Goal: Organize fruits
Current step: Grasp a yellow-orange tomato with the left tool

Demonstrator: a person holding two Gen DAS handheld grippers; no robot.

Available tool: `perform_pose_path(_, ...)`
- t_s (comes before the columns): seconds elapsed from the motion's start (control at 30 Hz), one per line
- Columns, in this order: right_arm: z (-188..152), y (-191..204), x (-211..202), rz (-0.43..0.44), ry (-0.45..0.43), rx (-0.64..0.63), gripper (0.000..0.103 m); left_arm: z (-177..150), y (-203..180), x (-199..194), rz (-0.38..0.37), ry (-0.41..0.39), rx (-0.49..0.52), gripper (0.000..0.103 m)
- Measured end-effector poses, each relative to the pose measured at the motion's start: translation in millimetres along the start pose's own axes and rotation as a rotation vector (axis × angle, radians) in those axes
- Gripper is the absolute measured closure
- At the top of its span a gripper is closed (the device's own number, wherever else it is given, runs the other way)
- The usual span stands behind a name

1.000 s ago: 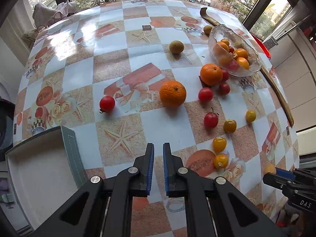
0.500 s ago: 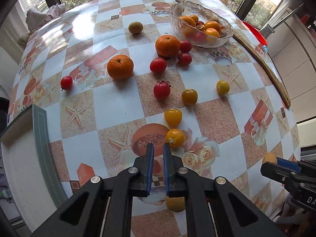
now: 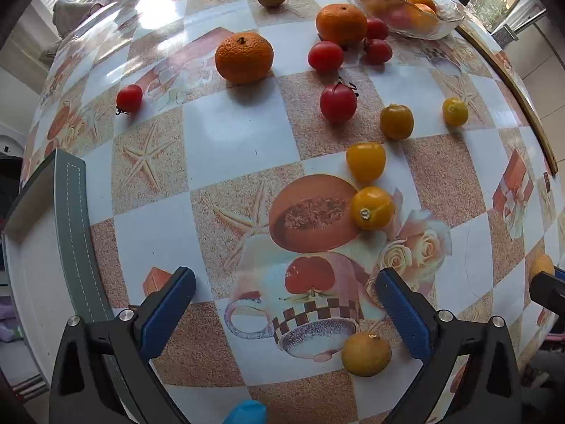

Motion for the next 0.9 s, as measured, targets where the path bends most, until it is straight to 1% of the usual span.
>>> perform_pose_path(0.03,0.0,0.4,-0.5,0.001,-0.001,-0.001,0.076,-0.3,2.0,2.4,-0.009,0.0,-0.009,0.0)
perform_pose_path(0.1,0.1,0.8,-0.4,0.001,0.0,-0.004,0.076,-0.8,3.3,6.4,-0.003,0.006,-0.007,0.0)
perform_pose_path(0.17,0.1,0.9,-0.3,0.001,-0.001,-0.004,0.076,2.5,3.5,12.1,0.006,0.053,0.003,0.0)
perform_pose_path(0.2,0.2,0.9,-0.5,0.002,-0.003,-0.004,0.076,4.6,4.3,12.2,0.018,0.053,-0.008,0.0)
perform_pose_path(0.27,1.0,1.4,-1.9,0.002,-0.01,-0.006,0.076,17.3,-0.5,5.0,0.006,-0.008,-0.029,0.0)
perform_pose_path(0.3,1.1,1.4,-2.5,0.002,-0.013,-0.008,0.076,20.3,-2.9,3.3,0.004,-0.024,-0.03,0.0)
perform_pose_path(0.37,1.9,0.2,-4.7,0.0,-0.017,-0.01,0.076,25.2,-9.7,5.0,0.005,-0.038,-0.02,0.0)
perform_pose_path(0.43,1.8,-1.5,-4.6,0.001,-0.016,-0.004,0.076,29.5,-17.0,10.8,0.023,-0.048,0.001,0.0)
perform_pose_path(0.47,1.6,-2.4,-5.3,0.0,-0.016,-0.001,0.076,30.4,-20.4,13.8,0.026,-0.053,0.012,0.004)
perform_pose_path(0.53,0.8,-4.0,-7.0,0.001,-0.016,0.004,0.076,30.9,-26.5,22.3,0.036,-0.039,0.032,0.033)
perform_pose_path(0.57,0.3,-4.4,-7.7,0.0,-0.016,0.004,0.076,29.9,-25.1,24.5,0.02,-0.029,0.029,0.037)
perform_pose_path(0.63,0.1,-4.9,-8.1,0.002,-0.016,0.005,0.076,29.4,-27.3,26.8,-0.005,-0.046,0.024,0.058)
perform_pose_path(0.67,0.3,-5.1,-8.0,0.002,-0.016,0.007,0.076,26.7,-28.3,27.9,-0.006,-0.048,0.032,0.064)
perform_pose_path(0.7,0.5,-5.4,-8.2,0.002,-0.015,0.007,0.076,25.4,-30.1,29.0,-0.022,-0.05,0.041,0.076)
perform_pose_path(0.73,0.4,-5.3,-8.6,0.003,-0.016,0.007,0.076,24.3,-36.1,30.2,-0.039,-0.049,0.049,0.082)
perform_pose_path(0.77,0.4,-5.1,-9.0,0.004,-0.016,0.006,0.076,23.0,-36.5,31.2,-0.037,-0.052,0.057,0.082)
perform_pose_path(0.9,1.1,-0.7,-12.7,0.007,-0.022,-0.004,0.076,17.7,-23.5,25.4,-0.117,-0.066,0.015,0.082)
Point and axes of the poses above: each gripper's, at about its wrist camera, not at the fingertips, and x roughly the way its jaws point, y to its left, z to its top, the point moved 4 cm from there along x, roughly the way its jaws point, and after that the axes turned 5 degrees about -y, right-handed, at the moved point
